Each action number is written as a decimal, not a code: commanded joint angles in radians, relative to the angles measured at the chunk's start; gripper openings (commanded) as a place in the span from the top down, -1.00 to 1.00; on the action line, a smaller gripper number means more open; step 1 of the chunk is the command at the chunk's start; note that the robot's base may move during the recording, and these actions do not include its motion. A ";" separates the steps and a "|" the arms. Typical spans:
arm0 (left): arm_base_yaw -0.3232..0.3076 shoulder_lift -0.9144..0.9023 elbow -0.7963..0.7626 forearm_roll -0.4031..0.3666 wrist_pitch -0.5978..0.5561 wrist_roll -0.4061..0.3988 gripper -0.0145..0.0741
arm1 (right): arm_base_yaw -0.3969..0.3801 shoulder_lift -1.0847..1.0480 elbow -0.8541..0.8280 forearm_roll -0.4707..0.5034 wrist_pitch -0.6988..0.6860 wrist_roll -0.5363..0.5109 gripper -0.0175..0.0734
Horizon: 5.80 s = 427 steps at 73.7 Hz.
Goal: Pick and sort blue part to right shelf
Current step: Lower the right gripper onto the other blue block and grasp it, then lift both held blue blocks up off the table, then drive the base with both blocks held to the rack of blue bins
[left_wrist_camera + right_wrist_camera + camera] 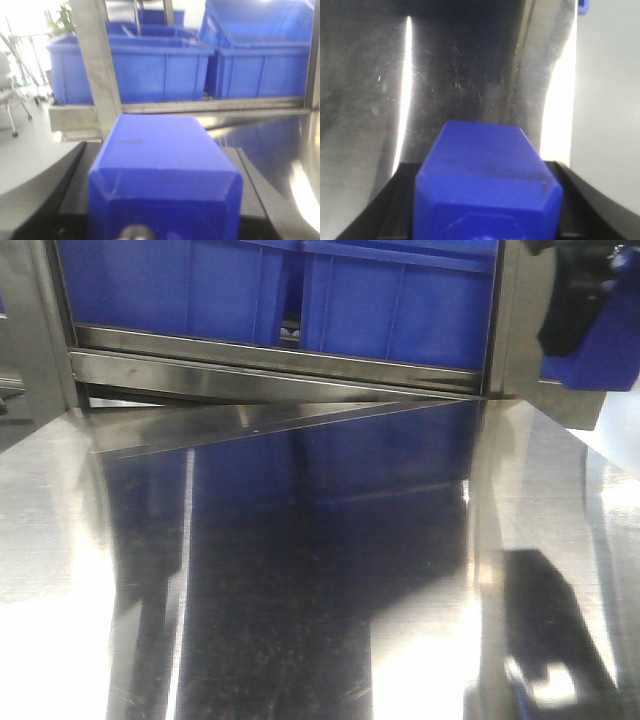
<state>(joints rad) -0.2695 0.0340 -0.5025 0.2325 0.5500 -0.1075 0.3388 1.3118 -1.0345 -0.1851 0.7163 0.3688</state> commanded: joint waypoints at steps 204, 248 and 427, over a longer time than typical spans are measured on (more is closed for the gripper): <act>-0.004 -0.058 -0.029 0.011 0.010 0.001 0.06 | -0.002 -1.055 0.276 -0.077 0.020 -0.134 0.16; -0.004 -0.056 -0.029 0.011 0.010 0.001 0.06 | -0.002 -1.057 0.276 -0.077 0.024 -0.134 0.16; -0.004 -0.056 -0.029 0.011 0.010 0.001 0.06 | -0.002 -1.057 0.276 -0.077 0.026 -0.134 0.16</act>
<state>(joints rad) -0.2695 -0.0058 -0.5025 0.2349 0.6436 -0.1075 0.3403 0.2381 -0.7319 -0.2359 0.8329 0.2431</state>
